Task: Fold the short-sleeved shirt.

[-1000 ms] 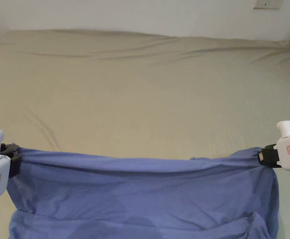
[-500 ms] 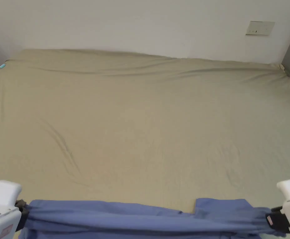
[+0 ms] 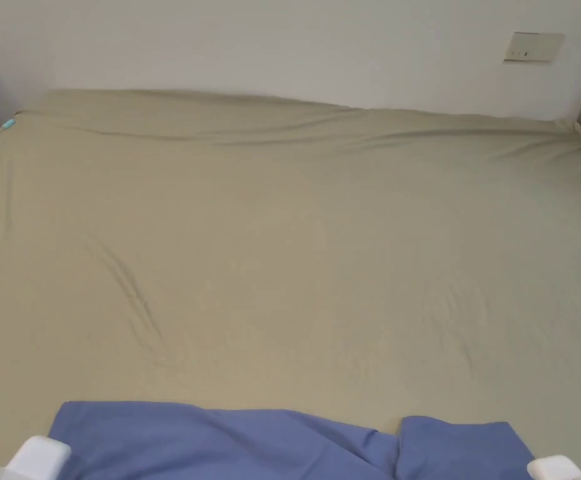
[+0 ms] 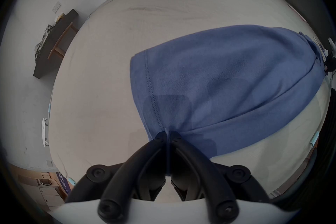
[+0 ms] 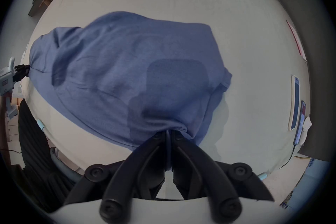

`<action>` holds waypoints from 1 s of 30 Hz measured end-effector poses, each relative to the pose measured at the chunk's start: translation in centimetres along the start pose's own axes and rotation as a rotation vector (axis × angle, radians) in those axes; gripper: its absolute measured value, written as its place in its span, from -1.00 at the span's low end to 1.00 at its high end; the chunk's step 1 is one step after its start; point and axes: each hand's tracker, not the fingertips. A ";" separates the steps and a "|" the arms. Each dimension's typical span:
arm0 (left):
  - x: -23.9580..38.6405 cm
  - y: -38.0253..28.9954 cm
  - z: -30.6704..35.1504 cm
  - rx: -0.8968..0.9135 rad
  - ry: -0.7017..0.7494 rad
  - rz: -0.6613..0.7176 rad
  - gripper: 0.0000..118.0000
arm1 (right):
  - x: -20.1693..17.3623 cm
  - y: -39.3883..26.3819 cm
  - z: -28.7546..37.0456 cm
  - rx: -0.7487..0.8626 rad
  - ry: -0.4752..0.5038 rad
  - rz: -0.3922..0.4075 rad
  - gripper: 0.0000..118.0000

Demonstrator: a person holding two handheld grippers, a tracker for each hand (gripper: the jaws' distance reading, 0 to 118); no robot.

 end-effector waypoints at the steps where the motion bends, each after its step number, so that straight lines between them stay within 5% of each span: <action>1: 0.0 0.2 -0.2 -0.006 -0.003 -0.002 -0.99 | 0.1 0.1 -0.1 -0.003 -0.001 0.001 -0.92; 7: -0.5 0.7 0.1 -0.046 -0.030 -0.019 -0.97 | 2.2 0.6 -1.1 -0.010 0.014 -0.015 -0.91; 10: -1.1 0.8 0.7 -0.039 -0.032 0.006 -0.80 | 2.5 0.4 -0.1 0.004 0.003 -0.006 -0.56; 12: -1.5 1.1 2.1 0.018 0.018 0.077 0.21 | 1.0 -0.1 2.3 0.099 -0.120 0.059 0.51; 13: -1.9 1.3 3.2 0.061 0.010 0.098 0.66 | 0.7 -0.2 3.5 0.146 -0.189 0.077 0.85; 14: -2.2 1.8 4.4 0.133 -0.028 0.137 0.88 | 0.7 -0.2 4.9 0.208 -0.217 0.087 0.94; 23: -0.4 7.3 20.7 0.799 -0.027 0.304 0.88 | -5.3 0.7 22.1 0.911 -0.278 -0.027 0.90; 28: 3.6 8.8 25.9 0.942 0.101 0.269 0.85 | -10.6 0.5 26.1 1.169 -0.350 0.033 0.89; 30: 5.3 8.9 27.0 1.006 0.134 0.224 0.43 | -12.8 0.2 26.8 1.234 -0.393 0.049 0.68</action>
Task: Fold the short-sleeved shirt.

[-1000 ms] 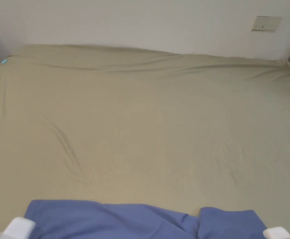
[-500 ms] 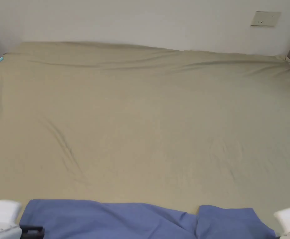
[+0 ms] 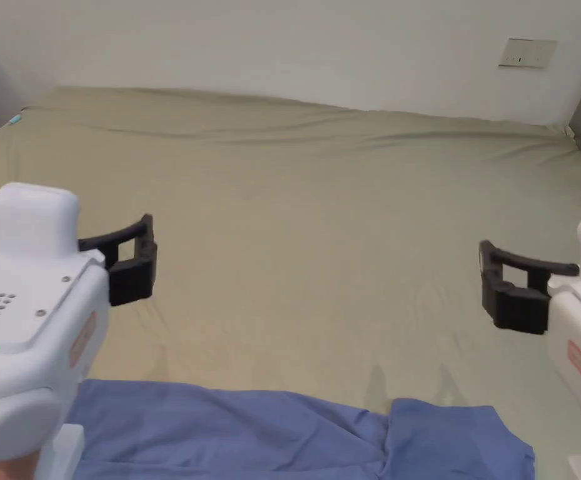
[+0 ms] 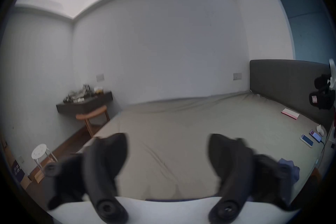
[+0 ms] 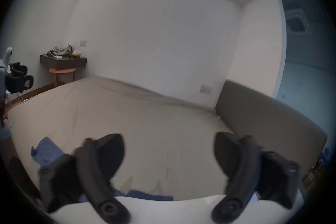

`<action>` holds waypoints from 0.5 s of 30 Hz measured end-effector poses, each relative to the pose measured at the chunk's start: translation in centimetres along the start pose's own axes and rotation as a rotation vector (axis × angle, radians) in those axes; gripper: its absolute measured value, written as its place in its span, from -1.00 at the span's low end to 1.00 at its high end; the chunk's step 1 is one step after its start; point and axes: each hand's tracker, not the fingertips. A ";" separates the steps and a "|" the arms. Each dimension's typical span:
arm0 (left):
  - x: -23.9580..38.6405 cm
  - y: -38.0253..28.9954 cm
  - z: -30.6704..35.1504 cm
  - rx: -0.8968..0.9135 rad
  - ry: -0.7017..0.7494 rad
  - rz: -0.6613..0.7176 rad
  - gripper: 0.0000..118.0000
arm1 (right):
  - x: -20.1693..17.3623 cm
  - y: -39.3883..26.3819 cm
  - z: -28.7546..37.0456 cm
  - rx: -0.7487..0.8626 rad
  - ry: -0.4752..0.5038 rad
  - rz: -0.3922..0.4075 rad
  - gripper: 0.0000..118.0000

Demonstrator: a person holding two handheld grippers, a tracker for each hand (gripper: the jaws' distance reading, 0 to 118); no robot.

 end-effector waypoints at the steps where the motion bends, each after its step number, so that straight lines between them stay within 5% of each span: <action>1: 0.3 -0.3 0.0 0.041 0.007 0.002 0.04 | -0.7 0.3 0.3 0.023 0.008 0.001 0.33; 2: 0.8 -0.3 0.4 0.088 0.009 0.036 -0.52 | -1.3 0.3 0.4 0.035 0.007 -0.003 -0.36; 3: 1.3 -0.2 0.9 0.122 0.005 0.059 -0.78 | -2.1 0.3 0.5 0.044 0.019 -0.003 -0.78; 4: 1.7 -0.1 1.2 0.147 -0.004 0.071 -0.88 | -2.9 0.3 0.6 0.058 0.019 0.008 -0.90; 9: 3.8 -0.2 1.0 0.129 -0.036 -0.001 -1.00 | -6.6 0.2 1.7 0.107 0.036 0.016 -1.00; 15: 4.2 -0.4 0.4 0.110 -0.054 0.002 -1.00 | -5.4 -0.1 0.2 0.092 0.024 -0.004 -1.00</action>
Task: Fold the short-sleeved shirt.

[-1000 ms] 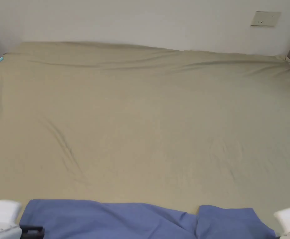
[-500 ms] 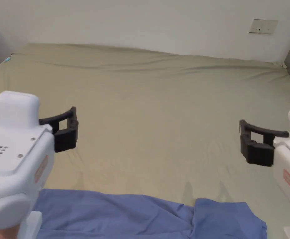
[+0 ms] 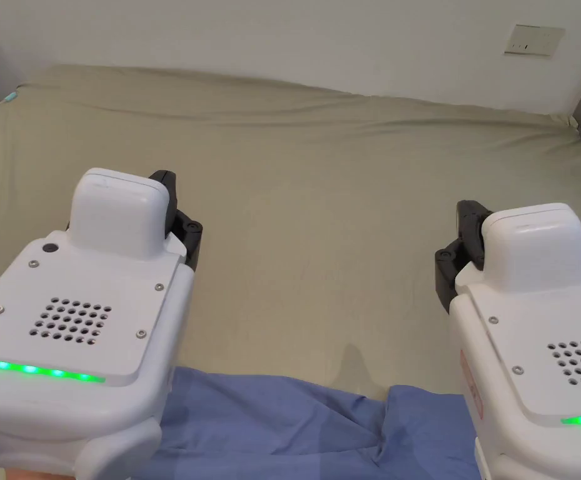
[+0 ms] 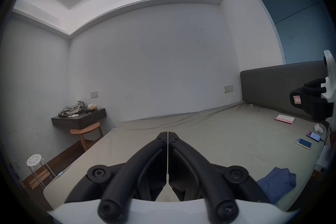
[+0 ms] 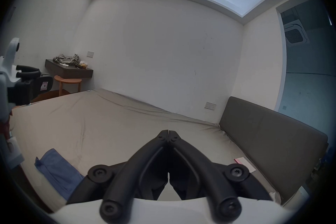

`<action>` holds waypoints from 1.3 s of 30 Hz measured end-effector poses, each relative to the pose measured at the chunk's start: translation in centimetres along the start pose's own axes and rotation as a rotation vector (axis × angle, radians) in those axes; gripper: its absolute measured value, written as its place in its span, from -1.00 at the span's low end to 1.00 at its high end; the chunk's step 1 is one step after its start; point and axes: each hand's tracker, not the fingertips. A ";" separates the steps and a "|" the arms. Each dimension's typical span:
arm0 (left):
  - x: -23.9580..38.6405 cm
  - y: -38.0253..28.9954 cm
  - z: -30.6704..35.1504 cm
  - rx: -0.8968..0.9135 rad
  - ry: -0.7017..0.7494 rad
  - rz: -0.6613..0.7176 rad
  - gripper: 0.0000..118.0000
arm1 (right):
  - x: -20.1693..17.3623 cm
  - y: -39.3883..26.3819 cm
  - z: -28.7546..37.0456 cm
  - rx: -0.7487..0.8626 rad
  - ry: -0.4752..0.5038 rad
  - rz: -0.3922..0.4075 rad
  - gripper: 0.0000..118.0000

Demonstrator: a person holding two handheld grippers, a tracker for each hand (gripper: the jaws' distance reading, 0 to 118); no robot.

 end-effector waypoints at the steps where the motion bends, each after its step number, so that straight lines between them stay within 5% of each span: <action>1: 0.0 0.0 -0.2 -0.005 -0.002 0.001 -1.00 | 0.2 0.0 -0.2 -0.004 -0.006 -0.005 -1.00; 9: -0.7 -3.0 -2.2 -0.129 -0.050 0.006 -1.00 | 0.6 -1.8 -1.5 -0.058 -0.007 -0.005 -1.00; 19: -10.6 -22.1 -4.7 -0.824 -0.183 0.299 -1.00 | 1.3 -7.4 -3.1 -0.240 0.045 0.057 -1.00; 21: -14.1 -24.6 -4.8 -0.923 -0.155 0.383 -0.68 | 1.6 -8.4 -3.5 -0.275 0.038 0.054 -1.00; 22: -15.7 -25.0 -4.9 -0.934 -0.171 0.440 -0.23 | 1.8 -8.7 -3.7 -0.289 0.040 0.051 -1.00; 23: -17.4 -25.8 -5.0 -0.959 -0.175 0.491 0.47 | 2.1 -9.4 -3.7 -0.305 0.040 0.044 -1.00; 24: -19.0 -26.3 -5.1 -0.968 -0.161 0.514 0.83 | 2.3 -9.7 -3.9 -0.318 0.038 0.037 -1.00; 25: -20.4 -26.7 -5.2 -0.962 -0.166 0.543 0.96 | 2.4 -10.0 -4.0 -0.329 0.036 0.033 -1.00; 31: -25.8 -31.4 -6.9 -1.040 -0.326 0.832 0.99 | 2.3 -11.0 -4.4 -0.378 0.035 0.007 -1.00; 35: -25.3 -29.8 -7.0 -1.005 -0.365 0.848 1.00 | 1.4 -10.5 -4.5 -0.391 0.047 -0.001 -1.00; 39: -25.7 -29.9 -7.1 -0.974 -0.446 1.015 1.00 | 0.5 -9.8 -4.8 -0.397 0.071 -0.009 -1.00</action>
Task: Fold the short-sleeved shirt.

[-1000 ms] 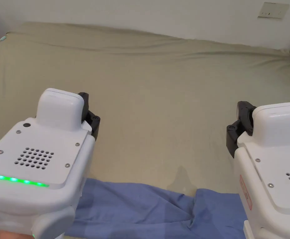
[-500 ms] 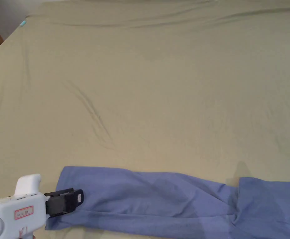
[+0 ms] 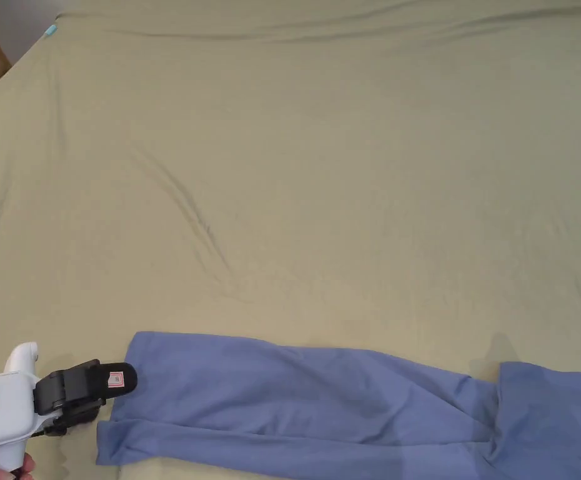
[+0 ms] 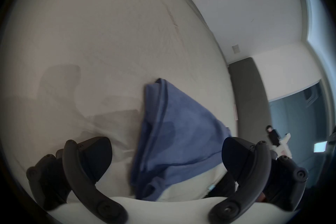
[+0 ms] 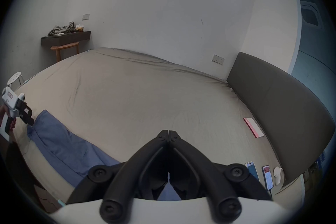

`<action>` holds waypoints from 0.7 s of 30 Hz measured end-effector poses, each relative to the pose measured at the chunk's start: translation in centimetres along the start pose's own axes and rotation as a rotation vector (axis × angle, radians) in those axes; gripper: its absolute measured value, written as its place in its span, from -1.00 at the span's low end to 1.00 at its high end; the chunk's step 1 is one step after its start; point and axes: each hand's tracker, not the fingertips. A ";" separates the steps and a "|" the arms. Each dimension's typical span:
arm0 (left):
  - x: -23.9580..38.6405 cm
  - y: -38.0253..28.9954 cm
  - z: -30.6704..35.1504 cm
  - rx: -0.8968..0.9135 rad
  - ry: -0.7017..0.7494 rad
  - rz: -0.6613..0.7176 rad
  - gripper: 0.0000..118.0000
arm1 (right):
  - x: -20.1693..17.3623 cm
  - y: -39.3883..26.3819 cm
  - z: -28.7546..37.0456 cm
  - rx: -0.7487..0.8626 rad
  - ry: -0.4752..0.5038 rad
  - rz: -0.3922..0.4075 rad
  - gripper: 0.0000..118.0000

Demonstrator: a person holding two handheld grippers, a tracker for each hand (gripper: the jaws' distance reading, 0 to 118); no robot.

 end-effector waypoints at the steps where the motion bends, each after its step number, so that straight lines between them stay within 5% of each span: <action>1: 0.1 -0.3 -0.6 -0.025 -0.063 0.029 1.00 | -0.2 0.1 0.0 0.000 0.002 0.003 -1.00; 6: -0.5 -1.6 -4.9 -0.103 -0.276 0.055 0.87 | -0.6 0.9 0.6 0.007 0.016 0.001 -1.00; 7: -0.5 -1.8 -5.6 -0.122 -0.277 0.159 0.86 | -0.7 1.0 0.8 0.010 0.017 0.005 -1.00; 8: -0.7 -1.7 -5.8 -0.108 -0.310 0.198 0.67 | -0.7 1.2 1.0 0.014 0.017 0.010 -1.00; 9: -1.1 -1.6 -6.1 -0.110 -0.335 0.231 0.08 | -0.8 1.4 1.2 0.018 0.016 0.013 -1.00; 10: -1.1 -1.9 -6.8 -0.120 -0.235 0.228 -0.89 | -0.8 1.5 1.4 0.019 0.018 0.014 -1.00; 11: -1.3 -2.1 -7.7 -0.109 -0.034 0.148 -0.87 | -0.8 1.6 1.5 0.018 0.021 0.014 -1.00; 13: -1.0 -1.9 -7.3 -0.110 -0.266 0.164 -0.87 | -0.8 1.7 1.8 0.021 0.019 0.017 -1.00; 14: -0.9 -1.9 -7.0 -0.095 -0.134 0.161 -0.87 | -0.8 1.7 2.0 0.022 0.017 0.020 -1.00; 21: 1.8 -1.9 -5.0 -0.079 -0.071 0.042 -0.87 | -0.1 1.4 2.3 0.013 0.009 0.023 -1.00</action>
